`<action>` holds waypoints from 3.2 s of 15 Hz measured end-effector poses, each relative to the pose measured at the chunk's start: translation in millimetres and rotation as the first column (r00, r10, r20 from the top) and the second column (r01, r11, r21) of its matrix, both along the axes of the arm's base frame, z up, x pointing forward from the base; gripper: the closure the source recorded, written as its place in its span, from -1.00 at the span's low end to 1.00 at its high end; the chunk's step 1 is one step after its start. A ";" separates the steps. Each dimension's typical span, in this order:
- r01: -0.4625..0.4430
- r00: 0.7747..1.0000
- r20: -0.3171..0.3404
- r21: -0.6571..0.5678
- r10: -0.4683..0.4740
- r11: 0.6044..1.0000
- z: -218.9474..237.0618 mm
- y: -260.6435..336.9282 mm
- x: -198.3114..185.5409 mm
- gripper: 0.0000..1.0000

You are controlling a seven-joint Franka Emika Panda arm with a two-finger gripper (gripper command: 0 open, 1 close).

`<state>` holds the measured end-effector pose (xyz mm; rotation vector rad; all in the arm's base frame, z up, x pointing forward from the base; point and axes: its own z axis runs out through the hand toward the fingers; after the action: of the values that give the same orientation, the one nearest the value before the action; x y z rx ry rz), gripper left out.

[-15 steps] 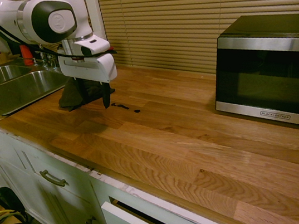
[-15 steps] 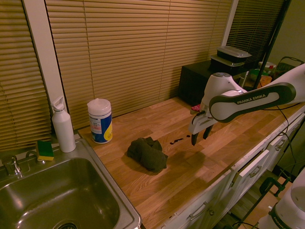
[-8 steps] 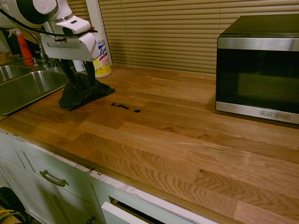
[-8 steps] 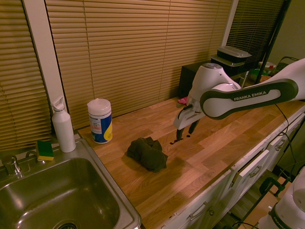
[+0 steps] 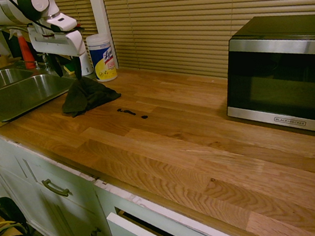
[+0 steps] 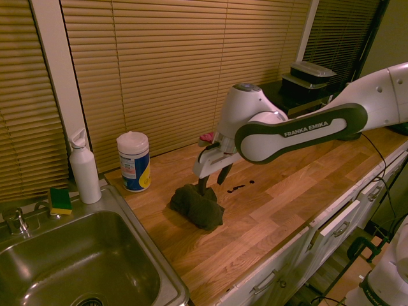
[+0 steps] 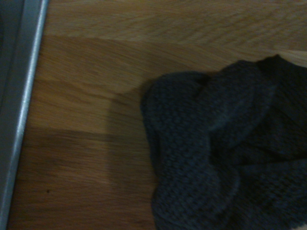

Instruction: Clear the spill

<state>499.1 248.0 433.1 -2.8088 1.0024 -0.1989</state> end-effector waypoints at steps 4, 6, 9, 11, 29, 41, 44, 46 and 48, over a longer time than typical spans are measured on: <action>0.036 0.999 0.020 -0.051 -0.035 0.998 -22.7 17.6 22.5 -1.00; 0.067 0.998 0.024 -0.089 -0.065 0.994 -39.9 25.2 31.8 -1.00; 0.111 0.994 0.019 -0.127 -0.109 0.986 -66.0 35.7 46.4 1.00; 0.125 0.992 0.012 -0.132 -0.124 0.983 -74.8 38.1 52.6 1.00; 0.193 0.980 -0.013 -0.135 -0.197 0.972 -84.6 6.8 64.9 1.00; 0.258 0.964 -0.032 -0.124 -0.263 0.958 -81.4 -92.0 45.1 1.00; 0.292 0.954 -0.032 -0.128 -0.298 0.948 -82.7 -118.6 43.9 1.00; 0.317 0.946 -0.030 -0.130 -0.323 0.940 -83.9 -138.5 46.7 1.00; 0.342 0.937 -0.029 -0.133 -0.348 0.930 -84.0 -158.8 50.4 1.00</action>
<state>549.4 89.2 349.1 -2.7344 1.5462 -0.2369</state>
